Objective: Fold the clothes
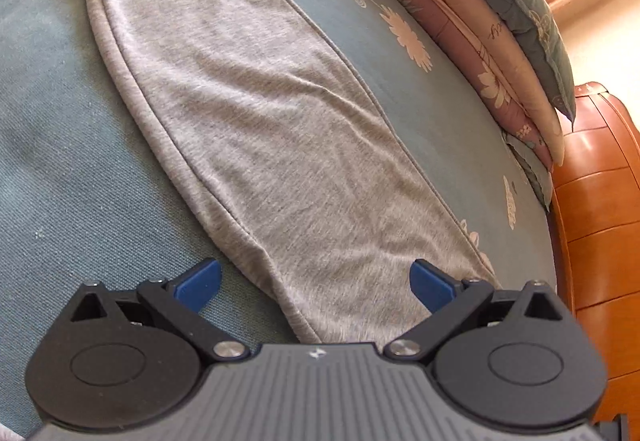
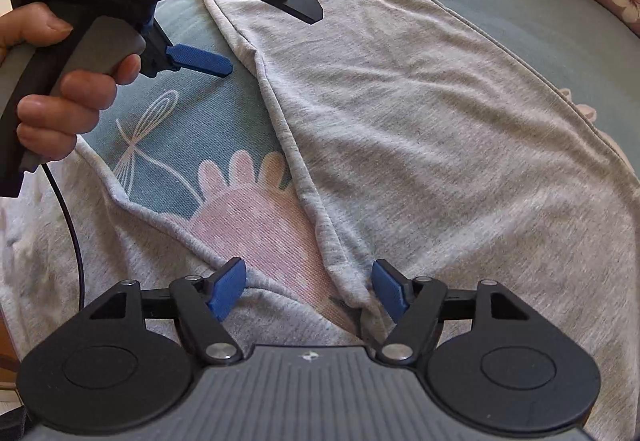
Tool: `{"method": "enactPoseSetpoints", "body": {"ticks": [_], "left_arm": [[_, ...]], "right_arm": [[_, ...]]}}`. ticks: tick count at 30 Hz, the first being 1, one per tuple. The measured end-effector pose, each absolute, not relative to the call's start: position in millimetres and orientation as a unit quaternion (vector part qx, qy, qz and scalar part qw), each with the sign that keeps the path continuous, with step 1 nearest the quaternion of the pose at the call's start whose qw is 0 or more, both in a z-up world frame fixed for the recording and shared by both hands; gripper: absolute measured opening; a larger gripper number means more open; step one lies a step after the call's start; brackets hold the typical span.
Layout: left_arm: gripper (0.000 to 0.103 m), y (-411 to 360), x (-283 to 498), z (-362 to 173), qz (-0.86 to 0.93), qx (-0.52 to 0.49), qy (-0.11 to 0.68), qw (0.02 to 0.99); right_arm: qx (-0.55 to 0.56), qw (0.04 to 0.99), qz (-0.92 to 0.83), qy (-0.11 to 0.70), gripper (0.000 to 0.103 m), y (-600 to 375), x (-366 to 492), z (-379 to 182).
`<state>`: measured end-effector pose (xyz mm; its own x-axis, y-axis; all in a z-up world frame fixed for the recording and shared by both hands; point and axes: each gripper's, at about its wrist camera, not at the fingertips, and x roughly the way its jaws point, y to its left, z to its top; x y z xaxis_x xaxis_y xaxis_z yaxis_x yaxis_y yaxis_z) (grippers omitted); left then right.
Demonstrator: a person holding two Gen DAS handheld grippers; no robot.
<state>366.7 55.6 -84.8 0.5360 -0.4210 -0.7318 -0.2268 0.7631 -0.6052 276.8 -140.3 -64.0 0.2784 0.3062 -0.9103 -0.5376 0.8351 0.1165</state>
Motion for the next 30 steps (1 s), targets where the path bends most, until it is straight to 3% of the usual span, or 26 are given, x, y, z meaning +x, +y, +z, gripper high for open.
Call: {"method": "enactPoseSetpoints", "body": {"ticks": [12,30], "left_arm": [[0.100,107,410,-89,-0.010,-0.445,0.416,0.793],[0.095,256,487,-69,0.135,-0.366,0.399,0.830]], "right_arm": [[-0.076,0.798,0.264,0.537,0.084,-148,275,-68],[-0.081,0.816,0.237,0.521,0.087,-136,293,-45]]}}
